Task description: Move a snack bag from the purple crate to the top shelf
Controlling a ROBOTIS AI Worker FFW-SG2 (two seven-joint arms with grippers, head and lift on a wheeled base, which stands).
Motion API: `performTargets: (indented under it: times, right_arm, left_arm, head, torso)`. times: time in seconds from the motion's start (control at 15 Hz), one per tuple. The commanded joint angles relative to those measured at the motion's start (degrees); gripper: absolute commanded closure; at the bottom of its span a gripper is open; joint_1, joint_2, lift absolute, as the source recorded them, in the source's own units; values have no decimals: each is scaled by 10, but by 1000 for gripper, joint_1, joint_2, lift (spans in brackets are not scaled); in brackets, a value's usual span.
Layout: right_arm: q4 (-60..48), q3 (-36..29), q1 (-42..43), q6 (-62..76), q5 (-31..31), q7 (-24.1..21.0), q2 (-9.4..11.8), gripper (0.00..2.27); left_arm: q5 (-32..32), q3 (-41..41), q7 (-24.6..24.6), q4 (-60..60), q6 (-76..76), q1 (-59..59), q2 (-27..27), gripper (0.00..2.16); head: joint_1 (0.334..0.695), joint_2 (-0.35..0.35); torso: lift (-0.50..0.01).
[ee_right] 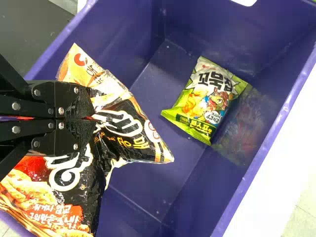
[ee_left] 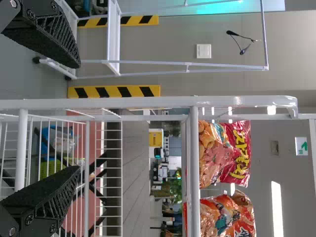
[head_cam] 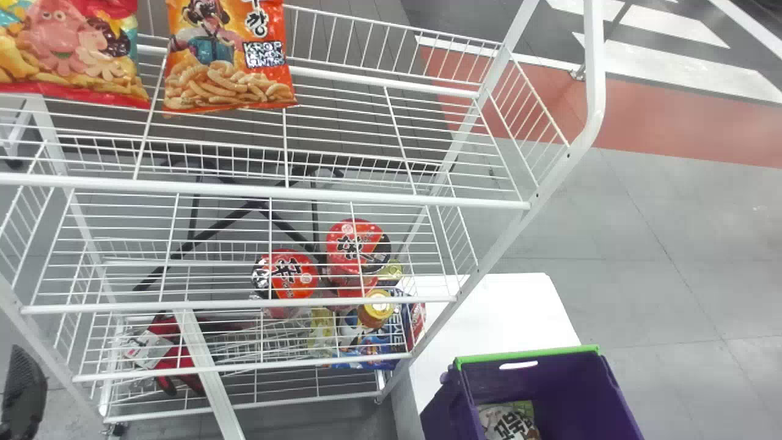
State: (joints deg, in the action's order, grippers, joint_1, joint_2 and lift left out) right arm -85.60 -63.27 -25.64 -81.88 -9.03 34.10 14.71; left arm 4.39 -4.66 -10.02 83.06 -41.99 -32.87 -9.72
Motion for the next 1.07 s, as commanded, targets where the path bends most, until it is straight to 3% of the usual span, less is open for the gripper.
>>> performTargets:
  times: [0.0,1.0]
  right_arm:
    - [0,1,-3,4,-2,0,-1,2250]
    - [1,5,-3,9,-2,0,4,2250]
  left_arm:
    - [0,0,1,0,-1,0,0,80]
    - [0,-2,2,-6,-1,3,4,80]
  head:
    - [695,-350]
    - [695,-350]
  torso:
    - [-150]
    - [-90]
